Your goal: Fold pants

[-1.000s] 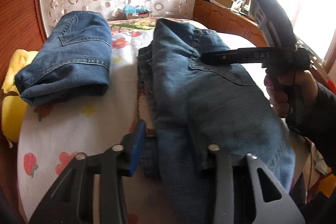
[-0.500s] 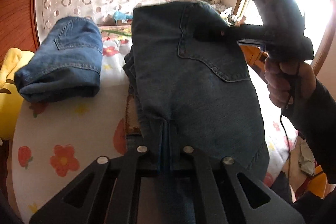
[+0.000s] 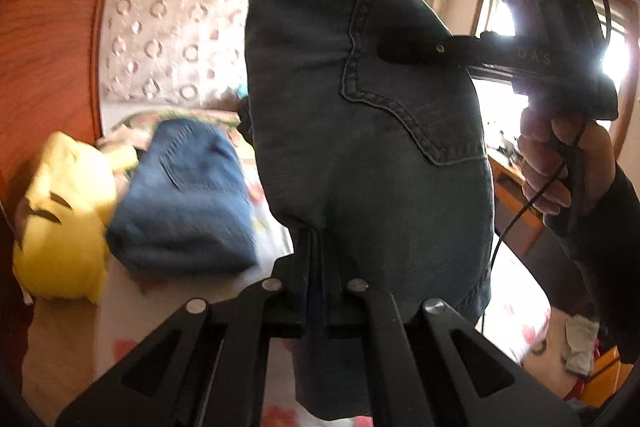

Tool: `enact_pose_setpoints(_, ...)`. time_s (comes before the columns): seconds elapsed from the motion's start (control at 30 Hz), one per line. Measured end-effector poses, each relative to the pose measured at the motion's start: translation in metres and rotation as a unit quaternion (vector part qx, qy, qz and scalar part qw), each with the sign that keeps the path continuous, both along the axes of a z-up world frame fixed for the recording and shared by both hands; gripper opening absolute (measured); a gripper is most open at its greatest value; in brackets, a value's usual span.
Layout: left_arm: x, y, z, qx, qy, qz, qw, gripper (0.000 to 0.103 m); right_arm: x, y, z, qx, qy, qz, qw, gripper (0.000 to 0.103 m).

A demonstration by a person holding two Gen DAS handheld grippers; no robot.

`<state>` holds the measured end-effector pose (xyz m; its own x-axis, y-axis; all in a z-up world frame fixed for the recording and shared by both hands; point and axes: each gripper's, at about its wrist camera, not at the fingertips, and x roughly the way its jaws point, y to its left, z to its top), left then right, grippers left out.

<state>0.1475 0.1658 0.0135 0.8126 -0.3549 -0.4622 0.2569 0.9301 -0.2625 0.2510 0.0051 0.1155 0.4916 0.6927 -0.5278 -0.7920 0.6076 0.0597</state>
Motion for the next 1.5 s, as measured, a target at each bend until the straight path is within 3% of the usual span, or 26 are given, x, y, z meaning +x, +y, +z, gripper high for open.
enact_pose_setpoints(0.27, -0.002, 0.072, 0.05, 0.0, -0.053, 0.073, 0.9959, 0.0, 0.022, 0.077, 0.053, 0.02, -0.03, 0.052, 0.998, 0.018)
enact_pose_setpoints(0.47, 0.011, 0.117, 0.068, 0.017, -0.07, 0.127, 0.9893, 0.0, 0.064, 0.12, 0.056, 0.076, 0.011, 0.08, 0.994, 0.018)
enact_pose_setpoints(0.57, 0.042, 0.131, 0.058, 0.041, -0.053, 0.136, 0.9884, 0.0, 0.111, 0.131, 0.025, 0.08, 0.034, 0.057, 0.995, 0.018)
enact_pose_setpoints(0.63, 0.079, 0.134, 0.033, 0.062, -0.018, 0.135, 0.9888, 0.0, 0.153, 0.132, -0.015, 0.075, 0.085, 0.028, 0.993, 0.019)
enact_pose_setpoints(0.73, 0.132, 0.13, -0.017, 0.063, 0.05, 0.129, 0.9884, 0.0, 0.205, 0.133, -0.084, 0.023, 0.135, -0.02, 0.99, 0.023)
enact_pose_setpoints(0.8, 0.146, 0.126, -0.04, 0.063, 0.077, 0.125, 0.9871, 0.0, 0.234, 0.13, -0.13, -0.04, 0.158, -0.067, 0.984, 0.033)
enact_pose_setpoints(0.87, 0.149, 0.122, -0.048, 0.058, 0.081, 0.121, 0.9877, 0.0, 0.252, 0.121, -0.143, -0.043, 0.172, -0.083, 0.981, 0.041)
enact_pose_setpoints(0.9, 0.148, 0.12, -0.047, 0.057, 0.077, 0.118, 0.9884, 0.0, 0.255, 0.118, -0.143, -0.039, 0.175, -0.08, 0.981, 0.052)
enact_pose_setpoints(0.97, 0.143, 0.115, -0.042, 0.062, 0.068, 0.118, 0.9887, 0.0, 0.257, 0.111, -0.134, -0.041, 0.16, -0.089, 0.982, 0.062)
enact_pose_setpoints(1.07, 0.143, 0.113, -0.031, 0.063, 0.052, 0.119, 0.9895, 0.0, 0.251, 0.105, -0.12, -0.037, 0.135, -0.096, 0.985, 0.062)
enact_pose_setpoints(1.23, 0.136, 0.1, -0.011, 0.063, 0.032, 0.1, 0.9925, 0.0, 0.227, 0.088, -0.092, -0.028, 0.047, -0.096, 0.994, 0.061)
enact_pose_setpoints(1.3, 0.138, 0.092, -0.013, 0.065, 0.038, 0.089, 0.9932, 0.0, 0.218, 0.09, -0.089, -0.026, 0.034, -0.069, 0.997, 0.031)
enact_pose_setpoints(1.37, 0.143, 0.086, -0.025, 0.073, 0.054, 0.088, 0.992, 0.0, 0.215, 0.099, -0.095, -0.04, 0.033, -0.048, 0.997, 0.023)
enact_pose_setpoints(1.5, 0.149, 0.083, -0.049, 0.081, 0.091, 0.095, 0.988, 0.0, 0.234, 0.119, -0.125, -0.081, 0.049, -0.064, 0.993, 0.019)
